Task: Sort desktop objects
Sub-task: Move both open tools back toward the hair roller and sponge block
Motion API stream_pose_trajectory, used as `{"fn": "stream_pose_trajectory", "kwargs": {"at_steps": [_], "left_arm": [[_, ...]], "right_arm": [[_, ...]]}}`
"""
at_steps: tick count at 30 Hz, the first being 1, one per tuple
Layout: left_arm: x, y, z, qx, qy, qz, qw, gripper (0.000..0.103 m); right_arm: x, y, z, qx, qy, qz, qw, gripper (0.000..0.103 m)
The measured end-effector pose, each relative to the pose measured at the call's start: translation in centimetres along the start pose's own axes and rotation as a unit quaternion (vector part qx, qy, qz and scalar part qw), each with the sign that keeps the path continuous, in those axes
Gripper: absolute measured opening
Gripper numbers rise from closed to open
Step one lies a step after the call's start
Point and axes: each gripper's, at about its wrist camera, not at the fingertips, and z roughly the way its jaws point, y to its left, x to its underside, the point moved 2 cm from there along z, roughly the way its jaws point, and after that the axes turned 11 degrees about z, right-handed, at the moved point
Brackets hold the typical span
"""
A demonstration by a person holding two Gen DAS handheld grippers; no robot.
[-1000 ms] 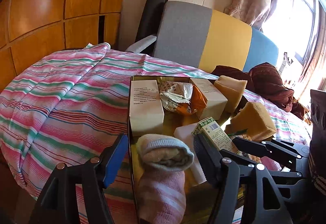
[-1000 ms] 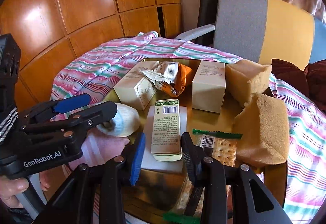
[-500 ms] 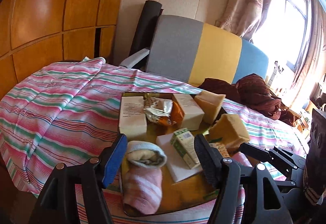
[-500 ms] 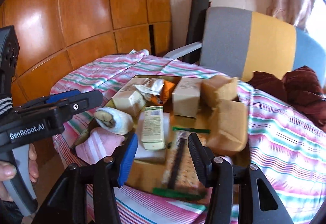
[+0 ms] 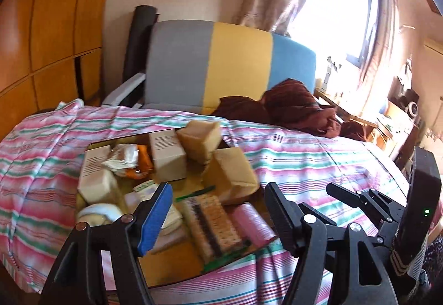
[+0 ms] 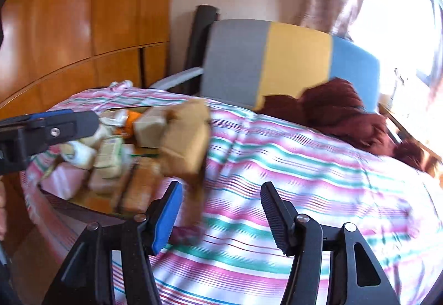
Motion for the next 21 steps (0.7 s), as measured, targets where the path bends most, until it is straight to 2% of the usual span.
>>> {"fn": "stream_pose_trajectory", "kwargs": {"at_steps": [6,10,13,16,21], "left_arm": [[-1.3,-5.8,2.9,0.05,0.021,0.051,0.9972,0.071],[-1.8,-9.9,5.6,0.085,0.046,0.082,0.9919,0.071],[-1.9,-13.4,8.0,0.113,0.068,0.106,0.9856,0.071],[-1.6,-16.7,10.3,0.142,0.089,0.13,0.9772,0.071],[-1.3,-22.2,13.2,0.183,0.115,0.162,0.9628,0.071]], "right_arm": [[1.3,-7.9,0.5,0.066,0.012,0.065,0.996,0.063],[3.2,-15.1,-0.1,0.125,0.024,0.124,0.984,0.063],[4.7,-20.5,-0.7,0.169,0.033,0.169,0.97,0.063],[6.6,-26.3,-1.9,0.218,0.041,0.22,0.95,0.063],[8.9,-33.0,-4.2,0.273,0.035,0.287,0.918,0.063]]}}
